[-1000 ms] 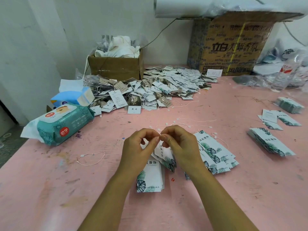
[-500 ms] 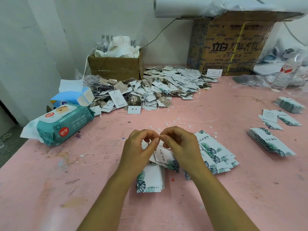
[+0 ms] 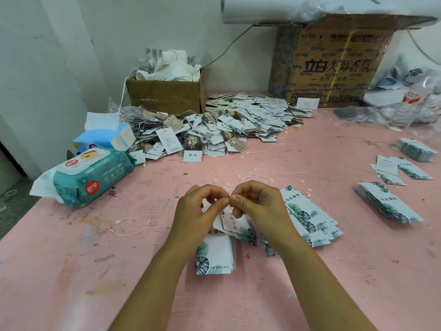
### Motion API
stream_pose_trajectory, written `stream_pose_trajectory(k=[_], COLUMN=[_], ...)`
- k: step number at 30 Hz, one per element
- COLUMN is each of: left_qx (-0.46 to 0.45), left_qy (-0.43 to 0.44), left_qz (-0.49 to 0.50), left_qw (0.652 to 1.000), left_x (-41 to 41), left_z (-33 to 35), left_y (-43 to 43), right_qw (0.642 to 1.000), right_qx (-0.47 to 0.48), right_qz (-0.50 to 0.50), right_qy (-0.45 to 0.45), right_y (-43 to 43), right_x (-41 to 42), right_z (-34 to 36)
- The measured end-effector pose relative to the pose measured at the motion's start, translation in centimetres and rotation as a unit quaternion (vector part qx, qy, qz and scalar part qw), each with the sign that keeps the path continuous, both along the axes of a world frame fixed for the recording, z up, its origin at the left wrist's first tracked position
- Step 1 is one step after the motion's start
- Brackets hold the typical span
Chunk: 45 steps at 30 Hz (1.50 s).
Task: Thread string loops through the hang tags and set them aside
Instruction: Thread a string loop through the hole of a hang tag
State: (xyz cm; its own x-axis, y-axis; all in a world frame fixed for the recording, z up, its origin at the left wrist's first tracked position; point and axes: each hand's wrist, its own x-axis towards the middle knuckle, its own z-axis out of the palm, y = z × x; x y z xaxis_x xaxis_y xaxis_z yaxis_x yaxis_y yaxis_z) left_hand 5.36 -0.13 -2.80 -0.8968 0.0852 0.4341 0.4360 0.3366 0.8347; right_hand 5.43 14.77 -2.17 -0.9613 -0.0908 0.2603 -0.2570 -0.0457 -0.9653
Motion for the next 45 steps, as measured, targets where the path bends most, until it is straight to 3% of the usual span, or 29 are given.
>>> stream_pose_trajectory(k=[12,20,22,23,25,27,30,36,41,45], left_qx=[0.034,0.014,0.041,0.057,0.101,0.144,0.197,0.320,0.218,0.132], left_qy=[-0.022,-0.016,-0.018,-0.019,-0.026,-0.035,-0.043,-0.079,-0.083,-0.102], left_qz=[-0.019,-0.045,-0.055,-0.060,-0.067,-0.065,-0.063,-0.038,0.046,0.037], left_qw=[0.999,0.999,0.997,0.996,0.992,0.987,0.977,0.943,0.971,0.985], left_x=[-0.2,-0.2,-0.1,-0.1,-0.1,-0.1,-0.2,-0.3,-0.6,-0.6], left_z=[-0.1,-0.3,-0.4,-0.3,-0.2,-0.1,0.2,0.7,0.2,-0.1], left_y=[-0.1,0.1,0.1,0.2,0.2,0.1,0.1,0.1,-0.2,-0.1], right_qw=[1.000,0.999,0.995,0.981,0.921,0.887,0.899,0.944,0.992,0.999], right_qx=[-0.020,-0.011,0.080,0.178,0.377,0.454,0.432,0.327,0.127,0.018], right_qz=[0.009,-0.021,0.003,0.025,0.066,0.078,0.071,-0.013,-0.022,-0.037], right_qy=[-0.018,0.024,0.058,0.075,0.075,0.025,-0.007,0.028,0.006,0.003], right_y=[0.0,-0.4,0.2,0.5,1.2,1.5,1.6,1.8,1.8,1.5], right_x=[0.1,0.3,0.3,0.2,-0.1,-0.3,-0.5,-0.9,-0.8,-0.6], right_z=[-0.1,0.3,0.4,0.3,-0.2,-0.8,-1.2,-1.0,-0.4,0.1])
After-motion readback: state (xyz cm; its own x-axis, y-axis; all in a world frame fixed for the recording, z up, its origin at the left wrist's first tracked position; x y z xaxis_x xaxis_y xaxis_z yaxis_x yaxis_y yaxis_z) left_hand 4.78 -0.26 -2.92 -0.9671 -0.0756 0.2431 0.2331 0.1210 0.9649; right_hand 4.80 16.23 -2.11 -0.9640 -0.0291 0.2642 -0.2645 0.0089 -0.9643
